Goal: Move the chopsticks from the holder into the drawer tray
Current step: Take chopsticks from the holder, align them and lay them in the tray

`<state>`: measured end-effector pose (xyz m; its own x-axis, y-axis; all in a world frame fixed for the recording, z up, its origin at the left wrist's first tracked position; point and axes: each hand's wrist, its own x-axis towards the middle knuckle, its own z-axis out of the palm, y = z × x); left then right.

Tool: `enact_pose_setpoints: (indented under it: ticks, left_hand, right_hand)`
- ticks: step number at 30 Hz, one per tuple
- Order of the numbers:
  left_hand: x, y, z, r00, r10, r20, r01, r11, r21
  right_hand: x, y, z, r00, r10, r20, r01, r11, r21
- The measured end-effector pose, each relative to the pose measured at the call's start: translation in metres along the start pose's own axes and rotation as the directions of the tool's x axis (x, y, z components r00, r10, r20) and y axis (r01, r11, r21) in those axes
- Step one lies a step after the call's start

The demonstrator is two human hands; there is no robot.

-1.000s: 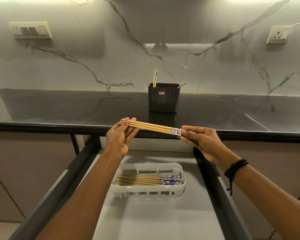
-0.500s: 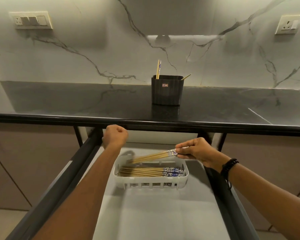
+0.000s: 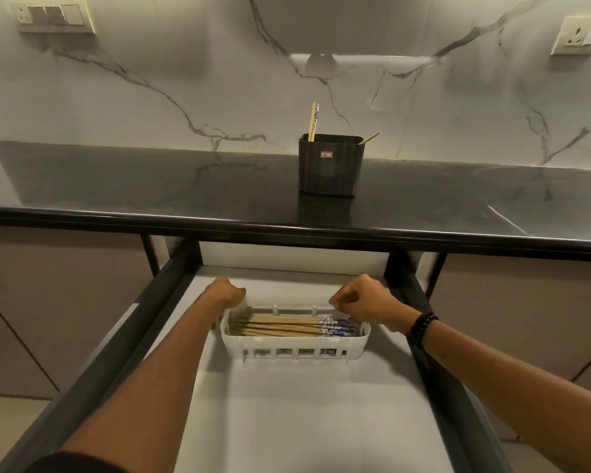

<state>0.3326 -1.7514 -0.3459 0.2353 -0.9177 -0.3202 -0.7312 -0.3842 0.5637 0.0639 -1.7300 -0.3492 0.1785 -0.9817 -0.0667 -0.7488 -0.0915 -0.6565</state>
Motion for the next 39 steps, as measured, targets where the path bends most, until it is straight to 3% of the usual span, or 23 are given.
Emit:
enact_pose_setpoints:
  ticks: [9,12,14,17,20,23,25,27,29,32,35,39]
  left_hand:
    - [0.005,-0.002,0.003,1.000,-0.005,-0.025,0.005,1.000,-0.016]
    - [0.002,0.000,0.002,0.997,0.043,-0.058,-0.038,0.996,0.086]
    - [-0.003,0.009,-0.002,0.978,0.161,-0.130,-0.134,0.971,0.196]
    - [-0.020,0.035,-0.014,0.895,0.352,-0.272,-0.294,0.927,0.234]
    - [-0.041,0.065,-0.025,0.720,0.535,-0.442,-0.489,0.843,0.223]
    - [-0.046,0.086,-0.032,0.543,0.619,-0.567,-0.631,0.747,0.211]
    - [-0.038,0.098,-0.036,0.509,0.650,-0.564,-0.653,0.719,0.240]
    - [-0.025,0.107,-0.045,0.566,0.669,-0.481,-0.620,0.731,0.286]
    - [-0.010,0.115,-0.056,0.684,0.637,-0.356,-0.549,0.771,0.324]
    - [0.012,0.121,-0.068,0.811,0.543,-0.218,-0.413,0.795,0.444]
    - [0.028,0.130,-0.074,0.843,0.510,-0.173,-0.328,0.741,0.585]
    - [0.036,0.141,-0.086,0.858,0.503,-0.102,-0.337,0.703,0.626]
  right_hand:
    - [0.000,0.004,0.009,0.988,-0.140,0.065,0.151,0.960,-0.236]
    - [0.001,-0.002,0.008,0.983,-0.182,-0.018,0.175,0.965,-0.193]
    - [0.002,-0.007,0.002,0.975,-0.200,-0.098,0.188,0.975,-0.119]
    - [0.006,-0.020,-0.015,0.938,-0.247,-0.244,0.247,0.969,-0.031]
    - [0.014,-0.036,-0.039,0.864,-0.287,-0.414,0.319,0.948,0.008]
    - [0.032,-0.051,-0.072,0.788,-0.261,-0.557,0.350,0.935,0.056]
    - [0.048,-0.060,-0.097,0.747,-0.236,-0.621,0.341,0.939,0.053]
    - [0.065,-0.066,-0.119,0.702,-0.201,-0.683,0.318,0.947,0.049]
    - [0.085,-0.068,-0.139,0.686,-0.151,-0.712,0.281,0.957,0.067]
    - [0.122,-0.068,-0.159,0.730,-0.064,-0.680,0.177,0.979,0.098]
    - [0.153,-0.070,-0.170,0.802,0.069,-0.593,0.035,0.986,0.162]
    - [0.188,-0.081,-0.181,0.779,0.040,-0.626,0.052,0.990,0.128]
